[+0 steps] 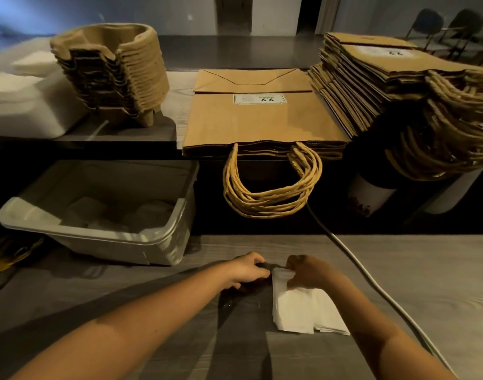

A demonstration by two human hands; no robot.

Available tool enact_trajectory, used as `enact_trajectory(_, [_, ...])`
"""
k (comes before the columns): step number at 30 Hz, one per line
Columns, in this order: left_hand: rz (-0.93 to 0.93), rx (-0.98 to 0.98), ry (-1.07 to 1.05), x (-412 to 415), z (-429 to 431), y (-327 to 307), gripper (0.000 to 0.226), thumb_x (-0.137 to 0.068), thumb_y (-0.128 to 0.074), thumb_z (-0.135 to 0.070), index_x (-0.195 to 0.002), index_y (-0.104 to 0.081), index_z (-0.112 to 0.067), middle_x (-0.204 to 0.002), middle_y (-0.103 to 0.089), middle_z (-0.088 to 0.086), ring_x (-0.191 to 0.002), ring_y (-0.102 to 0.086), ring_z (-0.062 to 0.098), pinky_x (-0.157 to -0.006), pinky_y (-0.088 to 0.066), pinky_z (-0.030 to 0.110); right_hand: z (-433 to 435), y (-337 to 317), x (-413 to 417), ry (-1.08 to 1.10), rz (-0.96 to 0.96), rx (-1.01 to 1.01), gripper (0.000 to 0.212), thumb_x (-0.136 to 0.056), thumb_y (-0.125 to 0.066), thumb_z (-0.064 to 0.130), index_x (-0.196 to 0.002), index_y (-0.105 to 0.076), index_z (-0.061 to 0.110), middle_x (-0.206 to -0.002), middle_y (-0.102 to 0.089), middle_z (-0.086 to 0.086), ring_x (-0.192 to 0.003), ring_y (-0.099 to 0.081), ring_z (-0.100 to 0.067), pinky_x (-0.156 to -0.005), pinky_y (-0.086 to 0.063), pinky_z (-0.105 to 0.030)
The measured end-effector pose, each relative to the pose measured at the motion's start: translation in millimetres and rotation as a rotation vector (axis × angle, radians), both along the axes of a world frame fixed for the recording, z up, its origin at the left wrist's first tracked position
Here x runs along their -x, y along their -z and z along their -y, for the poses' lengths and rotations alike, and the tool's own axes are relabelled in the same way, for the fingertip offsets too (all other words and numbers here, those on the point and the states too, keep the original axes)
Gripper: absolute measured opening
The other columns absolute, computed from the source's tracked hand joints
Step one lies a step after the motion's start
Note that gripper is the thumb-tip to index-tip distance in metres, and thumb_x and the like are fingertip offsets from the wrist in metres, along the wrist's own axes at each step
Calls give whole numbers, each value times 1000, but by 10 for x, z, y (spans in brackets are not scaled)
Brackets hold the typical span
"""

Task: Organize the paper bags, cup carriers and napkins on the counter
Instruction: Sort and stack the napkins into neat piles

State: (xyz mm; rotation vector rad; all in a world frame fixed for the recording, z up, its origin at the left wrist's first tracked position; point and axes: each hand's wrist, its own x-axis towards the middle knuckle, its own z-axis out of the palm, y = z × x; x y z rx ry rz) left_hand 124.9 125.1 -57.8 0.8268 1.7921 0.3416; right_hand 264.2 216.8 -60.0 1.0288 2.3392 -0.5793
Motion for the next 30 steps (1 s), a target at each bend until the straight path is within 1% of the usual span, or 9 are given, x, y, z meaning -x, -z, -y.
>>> enact_trajectory(4, [23, -23, 63, 34, 42, -54, 68, -85, -65, -33, -142, -27, -27, -142, -40, 4, -121, -47, 20, -97, -44, 32, 42, -141, -23, 23, -90, 104, 48, -88, -61, 25, -131, -42, 15, -129, -51, -8, -95, -44, -14, -78, -35, -23])
enact_trajectory(9, [46, -119, 148, 84, 165, -267, 82, -83, -68, -25, -147, -17, -28, -146, -33, 3, -127, -40, 19, -104, -35, 28, 186, -465, 27, 2, -217, 178, 59, -86, -63, 23, -138, -35, 26, -133, -48, -3, -107, -50, -15, -82, -44, -22])
enact_trajectory(12, [82, -212, 145, 131, 305, -427, 82, -81, -71, -20, -145, -19, -26, -136, -44, 0, -121, -46, 17, -99, -40, 29, 320, -744, 78, -61, -292, 158, 62, -86, -64, 28, -141, -34, 30, -131, -50, 0, -102, -50, -11, -70, -39, -15])
enact_trajectory(15, [82, -295, 165, 199, 438, -648, 72, -80, -71, -13, -139, -30, -18, -121, -51, -4, -114, -50, 11, -97, -43, 25, 472, -991, 145, -82, -379, 144, 63, -86, -65, 29, -141, -34, 27, -130, -53, 1, -105, -54, -11, -68, -39, -9])
enact_trajectory(19, [27, -343, 175, 380, 639, -991, 32, -85, -64, -11, -112, -50, -21, -98, -58, -7, -92, -57, 5, -86, -49, 25, 659, -1239, 272, -26, -470, 175, 60, -84, -67, 34, -136, -38, 27, -129, -51, 3, -105, -51, -8, -76, -43, -13])
enact_trajectory(22, [2, -310, 252, 515, 834, -1293, 26, -90, -60, -25, -115, -56, -21, -99, -60, -5, -93, -58, 10, -77, -48, 22, 801, -1365, 341, 100, -551, 365, 52, -82, -69, 32, -126, -40, 32, -119, -51, 7, -100, -52, -6, -77, -47, -16])
enact_trajectory(24, [-87, -310, 342, 596, 959, -1476, 32, -93, -55, -34, -121, -55, -19, -104, -59, -3, -98, -57, 13, -79, -45, 21, 931, -1402, 352, 156, -640, 509, 53, -76, -72, 39, -120, -43, 32, -115, -52, 8, -99, -55, -6, -76, -48, -16])
enact_trajectory(27, [-188, -299, 342, 769, 1162, -1693, 39, -94, -51, -38, -127, -50, -17, -123, -58, 3, -113, -55, 17, -92, -43, 26, 1169, -1364, 415, 268, -824, 786, 82, -47, -83, 53, -119, -50, 30, -117, -59, 2, -104, -61, -12, -82, -51, -21])
enact_trajectory(30, [-103, -341, 257, 960, 1371, -1904, 34, -94, -53, -35, -126, -50, -26, -125, -58, -3, -116, -55, 13, -102, -43, 32, 1428, -1203, 699, 506, -946, 1065, 106, -21, -95, 34, -117, -57, 12, -112, -67, -13, -104, -65, -26, -87, -53, -33])
